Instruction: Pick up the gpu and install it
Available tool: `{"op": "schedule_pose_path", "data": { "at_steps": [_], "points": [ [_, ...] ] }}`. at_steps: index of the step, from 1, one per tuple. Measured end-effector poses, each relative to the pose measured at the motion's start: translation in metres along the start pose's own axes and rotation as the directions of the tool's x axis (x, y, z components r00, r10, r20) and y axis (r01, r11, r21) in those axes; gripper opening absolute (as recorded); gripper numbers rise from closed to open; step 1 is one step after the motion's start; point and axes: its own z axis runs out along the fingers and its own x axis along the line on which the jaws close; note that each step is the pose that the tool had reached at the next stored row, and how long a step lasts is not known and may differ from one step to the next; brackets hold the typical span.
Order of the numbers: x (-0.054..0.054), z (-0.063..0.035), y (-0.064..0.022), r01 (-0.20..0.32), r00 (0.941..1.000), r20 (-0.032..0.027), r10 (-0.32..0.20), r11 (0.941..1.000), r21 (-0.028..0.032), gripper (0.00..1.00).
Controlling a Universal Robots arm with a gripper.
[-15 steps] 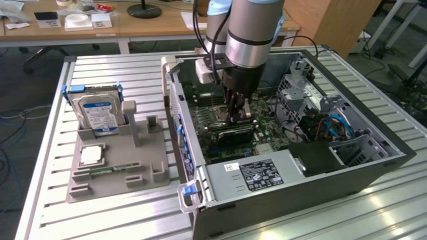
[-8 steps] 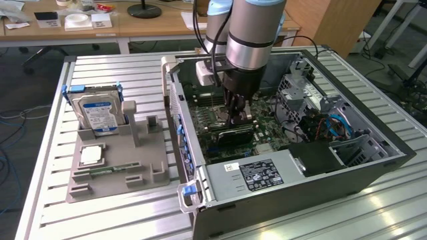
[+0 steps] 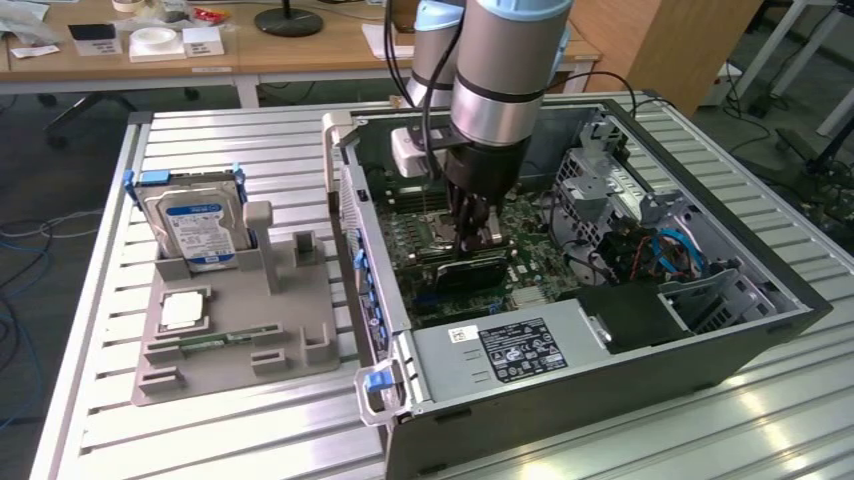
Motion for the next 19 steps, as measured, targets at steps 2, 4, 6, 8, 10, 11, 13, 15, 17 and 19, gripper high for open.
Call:
{"op": "schedule_pose_path", "data": {
  "at_steps": [2, 4, 6, 8, 10, 11, 13, 15, 17, 19],
  "points": [
    [0.0, 0.0018, 0.0004, 0.0, 1.0, -0.0001, 0.0, 1.0, 0.0, 0.11],
    [-0.0001, 0.0018, 0.0004, 0.0, 1.0, -0.0002, 0.0, 1.0, -0.0001, 0.11],
    [-0.0013, 0.002, 0.0007, 0.0, 1.0, -0.0001, 0.0, 1.0, 0.0, 0.11],
    [-0.0018, 0.0022, 0.0008, 0.0, 1.0, -0.0001, 0.0, 1.0, 0.0, 0.11],
    [-0.0018, 0.0031, 0.0009, 0.0, 1.0, 0.0001, 0.0, 1.0, 0.0001, 0.11],
    [-0.0018, 0.004, 0.0011, 0.0, 1.0, 0.0, 0.0, 1.0, 0.0, 0.11],
    [-0.0018, 0.0061, 0.0014, 0.0, 1.0, -0.0002, 0.0, 1.0, -0.0001, 0.11],
    [-0.0018, 0.0078, 0.0016, 0.0, 1.0, -0.0005, 0.0, 1.0, -0.0003, 0.11],
    [-0.0018, 0.0078, 0.0016, 0.0, 1.0, -0.0005, 0.0, 1.0, -0.0003, 0.11],
    [-0.0018, 0.008, 0.0016, 0.0, 1.0, -0.0002, 0.0, 1.0, -0.0001, 0.11]
  ]
}}
